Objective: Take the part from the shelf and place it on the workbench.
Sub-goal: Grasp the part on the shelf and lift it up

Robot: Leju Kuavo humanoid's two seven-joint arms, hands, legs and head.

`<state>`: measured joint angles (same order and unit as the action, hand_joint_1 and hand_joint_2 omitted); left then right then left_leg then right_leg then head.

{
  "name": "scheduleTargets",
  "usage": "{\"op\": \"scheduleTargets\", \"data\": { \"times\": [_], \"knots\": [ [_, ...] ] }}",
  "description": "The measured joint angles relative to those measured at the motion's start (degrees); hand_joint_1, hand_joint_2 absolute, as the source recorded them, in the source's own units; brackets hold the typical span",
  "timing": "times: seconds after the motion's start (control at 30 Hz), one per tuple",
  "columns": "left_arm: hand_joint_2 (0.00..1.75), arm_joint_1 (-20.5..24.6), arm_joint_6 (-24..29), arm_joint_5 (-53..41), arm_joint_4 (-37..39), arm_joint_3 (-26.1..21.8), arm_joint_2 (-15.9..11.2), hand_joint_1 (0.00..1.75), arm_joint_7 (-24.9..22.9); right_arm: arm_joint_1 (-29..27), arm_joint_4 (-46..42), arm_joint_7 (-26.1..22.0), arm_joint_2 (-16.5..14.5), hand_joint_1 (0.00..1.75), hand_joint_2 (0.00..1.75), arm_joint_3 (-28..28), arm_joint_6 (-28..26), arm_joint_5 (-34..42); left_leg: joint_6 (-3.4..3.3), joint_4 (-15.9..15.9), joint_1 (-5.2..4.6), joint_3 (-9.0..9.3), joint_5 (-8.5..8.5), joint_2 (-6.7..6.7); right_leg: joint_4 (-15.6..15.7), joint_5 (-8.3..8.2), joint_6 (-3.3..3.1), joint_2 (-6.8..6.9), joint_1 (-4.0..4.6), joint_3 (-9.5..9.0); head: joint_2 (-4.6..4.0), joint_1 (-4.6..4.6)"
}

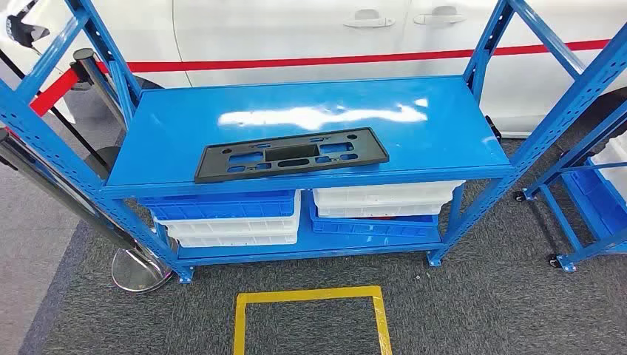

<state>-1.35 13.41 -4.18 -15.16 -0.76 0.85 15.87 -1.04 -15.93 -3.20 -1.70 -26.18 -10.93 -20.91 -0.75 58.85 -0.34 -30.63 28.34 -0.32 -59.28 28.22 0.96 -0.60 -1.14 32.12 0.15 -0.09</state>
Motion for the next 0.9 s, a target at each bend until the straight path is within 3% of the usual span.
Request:
{"op": "scheduleTargets", "data": {
  "times": [0.2, 0.5, 0.9],
  "knots": [
    [0.0, 0.38, 2.26, 2.27, 0.44, -2.54, 0.3, 0.0, 2.1, 1.42, -1.46, -7.19, 0.0, 0.0, 1.75, -2.67, -0.32, -1.1, 0.0, 0.0, 0.0, 0.0, 0.0, -0.01, 0.0, -0.01, 0.01, 0.01, 0.0, -0.03, 0.0, 0.0],
    [0.0, 0.78, 4.47, 4.74, 0.69, -6.51, 1.35, 0.0, 4.92, 3.34, -16.08, -16.9, -0.25, 0.0, 1.75, -1.66, 0.99, -1.26, -0.02, 0.03, -0.05, 0.07, -0.02, -0.02, 0.0, -0.07, 0.1, 0.01, -0.08, -0.1, 0.0, 0.0],
    [0.0, 1.05, 5.94, 6.11, 1.06, -9.82, 2.63, 0.0, 7.33, 2.18, -40.65, -22.66, -0.28, 0.0, 1.75, 5.18, 1.14, -1.19, -0.04, 0.04, -0.06, 0.16, -0.04, -0.01, 0.0, -0.08, 0.12, 0.0, -0.07, -0.09, 0.01, 0.0]
  ]
}}
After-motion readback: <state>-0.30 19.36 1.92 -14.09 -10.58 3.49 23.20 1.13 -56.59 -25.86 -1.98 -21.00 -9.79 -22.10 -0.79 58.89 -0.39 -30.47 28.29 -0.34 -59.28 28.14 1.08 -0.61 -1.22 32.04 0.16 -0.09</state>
